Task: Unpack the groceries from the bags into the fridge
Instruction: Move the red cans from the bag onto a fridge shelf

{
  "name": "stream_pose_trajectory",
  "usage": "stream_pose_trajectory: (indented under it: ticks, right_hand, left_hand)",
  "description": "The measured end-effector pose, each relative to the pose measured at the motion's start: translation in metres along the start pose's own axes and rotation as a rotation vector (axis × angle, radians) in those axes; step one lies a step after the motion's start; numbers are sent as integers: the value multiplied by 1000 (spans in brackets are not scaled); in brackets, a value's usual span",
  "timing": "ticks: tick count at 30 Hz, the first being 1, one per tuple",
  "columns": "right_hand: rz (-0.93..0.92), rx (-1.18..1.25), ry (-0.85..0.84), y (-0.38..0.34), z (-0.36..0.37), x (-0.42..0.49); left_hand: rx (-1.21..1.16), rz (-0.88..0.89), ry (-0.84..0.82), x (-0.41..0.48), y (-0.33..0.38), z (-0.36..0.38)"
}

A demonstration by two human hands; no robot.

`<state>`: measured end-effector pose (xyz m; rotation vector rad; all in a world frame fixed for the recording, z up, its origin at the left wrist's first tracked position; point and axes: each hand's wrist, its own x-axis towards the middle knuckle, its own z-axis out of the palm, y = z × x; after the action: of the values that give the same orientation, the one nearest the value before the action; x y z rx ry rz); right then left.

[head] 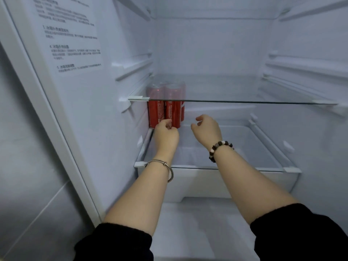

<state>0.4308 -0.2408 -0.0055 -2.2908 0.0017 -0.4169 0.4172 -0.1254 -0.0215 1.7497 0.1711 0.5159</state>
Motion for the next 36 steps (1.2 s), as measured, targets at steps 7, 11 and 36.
stream_pose_trajectory:
  ticks: [7, 11, 36]
  right_hand:
    - [-52, -200, 266, 34, -43, -63]
    - [-47, -236, 338, 53, -62, -108]
    - [196, -352, 377, 116, -203, -497]
  left_hand:
    - [622, 462, -235, -45, -1, 2]
    - [671, 673, -294, -83, -4, 10]
    - [215, 811, -757, -453, -12, -5]
